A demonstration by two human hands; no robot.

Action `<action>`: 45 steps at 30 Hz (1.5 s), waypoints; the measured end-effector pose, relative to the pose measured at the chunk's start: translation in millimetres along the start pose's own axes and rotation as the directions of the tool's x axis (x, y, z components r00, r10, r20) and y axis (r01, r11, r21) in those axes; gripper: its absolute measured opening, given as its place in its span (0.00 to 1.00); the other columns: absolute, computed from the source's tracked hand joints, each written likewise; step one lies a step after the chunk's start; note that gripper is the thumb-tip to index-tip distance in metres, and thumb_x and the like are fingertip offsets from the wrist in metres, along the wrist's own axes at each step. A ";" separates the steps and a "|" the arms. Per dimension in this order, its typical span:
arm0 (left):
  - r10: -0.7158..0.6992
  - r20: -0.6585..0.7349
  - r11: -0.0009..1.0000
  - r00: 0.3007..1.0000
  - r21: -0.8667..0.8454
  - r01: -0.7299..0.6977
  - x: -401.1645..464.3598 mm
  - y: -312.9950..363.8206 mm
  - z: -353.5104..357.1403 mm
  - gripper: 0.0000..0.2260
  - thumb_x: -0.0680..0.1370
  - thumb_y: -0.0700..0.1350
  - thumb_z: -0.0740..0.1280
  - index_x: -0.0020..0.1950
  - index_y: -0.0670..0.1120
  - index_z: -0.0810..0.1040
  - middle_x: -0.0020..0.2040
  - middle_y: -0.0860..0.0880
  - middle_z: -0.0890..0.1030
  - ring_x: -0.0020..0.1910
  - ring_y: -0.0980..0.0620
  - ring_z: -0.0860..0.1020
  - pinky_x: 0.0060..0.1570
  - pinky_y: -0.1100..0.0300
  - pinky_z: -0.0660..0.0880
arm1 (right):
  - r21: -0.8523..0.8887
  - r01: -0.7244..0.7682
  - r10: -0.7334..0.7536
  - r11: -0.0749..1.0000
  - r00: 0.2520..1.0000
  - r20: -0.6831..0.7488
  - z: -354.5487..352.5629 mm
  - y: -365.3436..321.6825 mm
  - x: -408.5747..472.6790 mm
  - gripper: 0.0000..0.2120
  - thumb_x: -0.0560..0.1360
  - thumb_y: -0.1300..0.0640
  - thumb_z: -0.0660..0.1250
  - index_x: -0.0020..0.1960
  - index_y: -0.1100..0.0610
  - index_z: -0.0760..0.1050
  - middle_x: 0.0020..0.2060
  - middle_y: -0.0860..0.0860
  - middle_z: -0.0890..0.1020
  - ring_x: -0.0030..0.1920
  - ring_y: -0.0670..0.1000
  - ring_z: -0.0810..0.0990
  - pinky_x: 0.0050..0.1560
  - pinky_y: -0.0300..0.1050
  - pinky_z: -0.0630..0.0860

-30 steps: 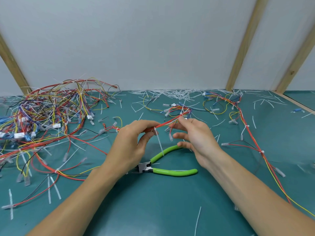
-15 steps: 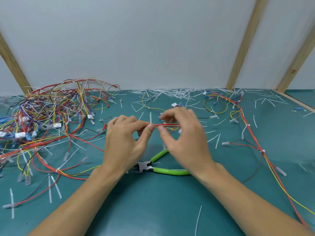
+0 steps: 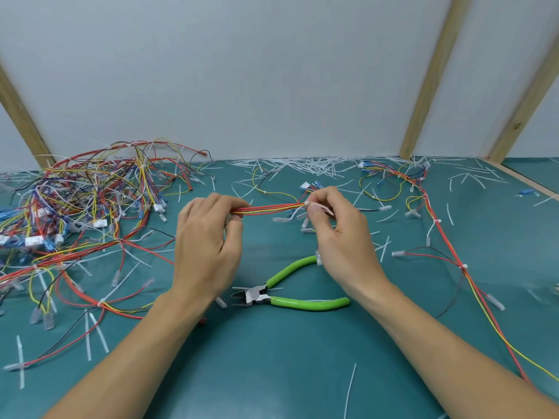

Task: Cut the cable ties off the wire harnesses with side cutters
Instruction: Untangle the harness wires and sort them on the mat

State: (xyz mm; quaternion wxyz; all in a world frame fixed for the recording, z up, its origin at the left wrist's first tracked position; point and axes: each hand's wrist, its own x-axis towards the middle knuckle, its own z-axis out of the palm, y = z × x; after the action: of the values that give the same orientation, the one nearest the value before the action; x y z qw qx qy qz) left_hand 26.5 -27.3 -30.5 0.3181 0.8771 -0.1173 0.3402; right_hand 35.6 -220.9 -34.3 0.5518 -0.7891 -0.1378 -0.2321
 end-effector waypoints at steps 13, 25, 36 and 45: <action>-0.087 0.146 0.923 0.985 -0.361 0.135 -4.1 3.9 2.4 0.09 0.73 0.42 0.63 0.44 0.46 0.83 0.34 0.50 0.80 0.34 0.54 0.76 0.38 0.61 0.73 | 0.152 -0.310 0.331 0.939 0.932 -0.147 -13.0 18.6 20.6 0.12 0.83 0.60 0.61 0.40 0.55 0.71 0.36 0.52 0.72 0.38 0.49 0.68 0.35 0.36 0.64; -0.051 0.103 0.934 0.993 -0.346 0.084 -4.5 -1.1 9.0 0.11 0.75 0.41 0.68 0.56 0.52 0.82 0.40 0.53 0.81 0.39 0.52 0.78 0.45 0.58 0.76 | -0.041 -0.220 0.213 0.975 0.968 -0.132 -10.4 25.1 14.6 0.07 0.81 0.60 0.65 0.45 0.54 0.78 0.31 0.40 0.78 0.33 0.38 0.74 0.35 0.31 0.67; -0.143 0.105 0.865 0.984 -0.471 0.176 -4.4 -5.4 12.4 0.05 0.81 0.44 0.68 0.48 0.48 0.83 0.31 0.48 0.78 0.27 0.44 0.75 0.29 0.56 0.73 | -0.157 -0.004 -0.030 0.988 0.977 -0.210 -8.7 5.5 5.4 0.14 0.76 0.68 0.66 0.58 0.53 0.73 0.52 0.44 0.80 0.58 0.46 0.78 0.60 0.36 0.72; -0.228 0.201 0.728 0.953 -0.614 0.304 -1.4 -7.1 11.4 0.08 0.81 0.44 0.68 0.45 0.43 0.84 0.30 0.45 0.78 0.23 0.48 0.72 0.27 0.63 0.69 | -0.174 0.665 -0.685 0.726 0.722 -0.095 1.8 -31.7 -18.2 0.19 0.74 0.69 0.64 0.64 0.62 0.73 0.61 0.52 0.77 0.64 0.53 0.76 0.68 0.49 0.71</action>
State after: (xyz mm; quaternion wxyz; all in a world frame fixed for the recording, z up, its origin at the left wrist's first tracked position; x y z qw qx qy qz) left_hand 34.4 -29.1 -41.3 0.6351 0.7418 -0.1164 0.1812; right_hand 5.4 -207.4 -18.7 0.3865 -0.6977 -0.3582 -0.4852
